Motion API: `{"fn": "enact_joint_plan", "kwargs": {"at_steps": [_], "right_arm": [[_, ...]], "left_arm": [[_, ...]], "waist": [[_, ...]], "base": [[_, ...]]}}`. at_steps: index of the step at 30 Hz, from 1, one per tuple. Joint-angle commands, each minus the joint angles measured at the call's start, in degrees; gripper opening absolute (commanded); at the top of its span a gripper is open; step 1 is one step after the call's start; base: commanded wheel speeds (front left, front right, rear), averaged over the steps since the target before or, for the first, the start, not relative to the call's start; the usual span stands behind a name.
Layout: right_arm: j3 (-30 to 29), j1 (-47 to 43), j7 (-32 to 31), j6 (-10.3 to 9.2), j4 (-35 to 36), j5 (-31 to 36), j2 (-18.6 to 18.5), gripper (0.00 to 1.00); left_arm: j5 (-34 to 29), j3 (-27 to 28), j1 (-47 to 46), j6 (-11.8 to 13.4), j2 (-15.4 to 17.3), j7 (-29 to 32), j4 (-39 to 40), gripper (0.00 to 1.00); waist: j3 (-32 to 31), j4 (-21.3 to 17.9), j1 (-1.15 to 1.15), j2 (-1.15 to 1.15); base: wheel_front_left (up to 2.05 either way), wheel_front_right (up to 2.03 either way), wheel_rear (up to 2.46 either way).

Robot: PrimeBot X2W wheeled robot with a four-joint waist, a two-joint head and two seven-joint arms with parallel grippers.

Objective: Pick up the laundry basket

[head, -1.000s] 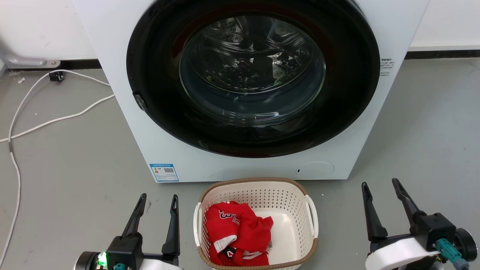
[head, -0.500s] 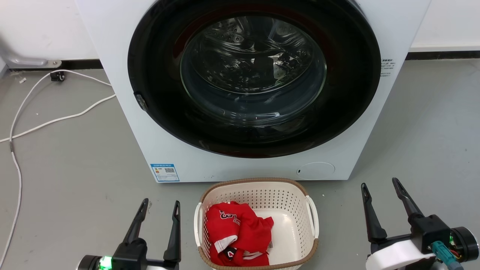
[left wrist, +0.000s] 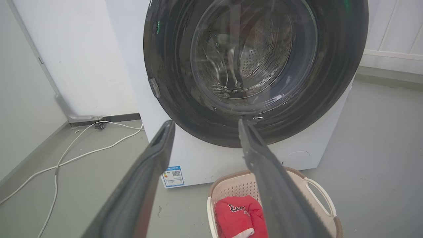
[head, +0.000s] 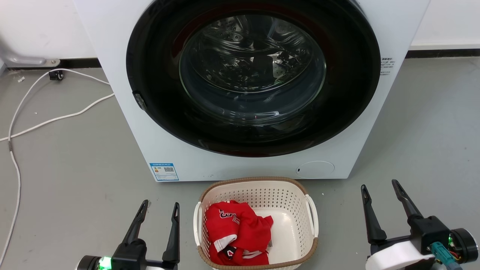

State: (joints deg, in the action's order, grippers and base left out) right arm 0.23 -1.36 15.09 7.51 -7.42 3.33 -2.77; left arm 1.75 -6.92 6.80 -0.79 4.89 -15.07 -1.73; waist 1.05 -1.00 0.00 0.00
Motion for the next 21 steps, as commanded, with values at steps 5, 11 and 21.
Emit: {"fn": "enact_joint_plan", "kwargs": {"at_steps": [5,11,21], "right_arm": [[0.2,0.3,0.1,-0.04,-0.5,-0.3,-0.2,1.0],[0.7,1.0,0.1,-0.04,-2.1,-2.0,-0.2,1.0],[0.9,8.1,0.1,-0.04,-8.3,-3.4,-0.1,1.0]], "left_arm": [[0.0,0.9,0.4,-0.7,-0.6,-0.2,0.0,1.0],[1.1,2.1,-0.2,-1.7,-1.1,-0.2,-1.0,1.0],[3.4,5.5,-7.0,-3.9,-1.7,-0.2,-6.5,1.0]], "waist": [[0.0,0.0,0.0,0.0],[1.8,-0.4,0.0,0.0],[14.8,-1.8,0.0,0.0]], "base": [[0.0,0.0,0.0],[0.0,0.0,0.0],[0.0,0.0,0.0]]}}
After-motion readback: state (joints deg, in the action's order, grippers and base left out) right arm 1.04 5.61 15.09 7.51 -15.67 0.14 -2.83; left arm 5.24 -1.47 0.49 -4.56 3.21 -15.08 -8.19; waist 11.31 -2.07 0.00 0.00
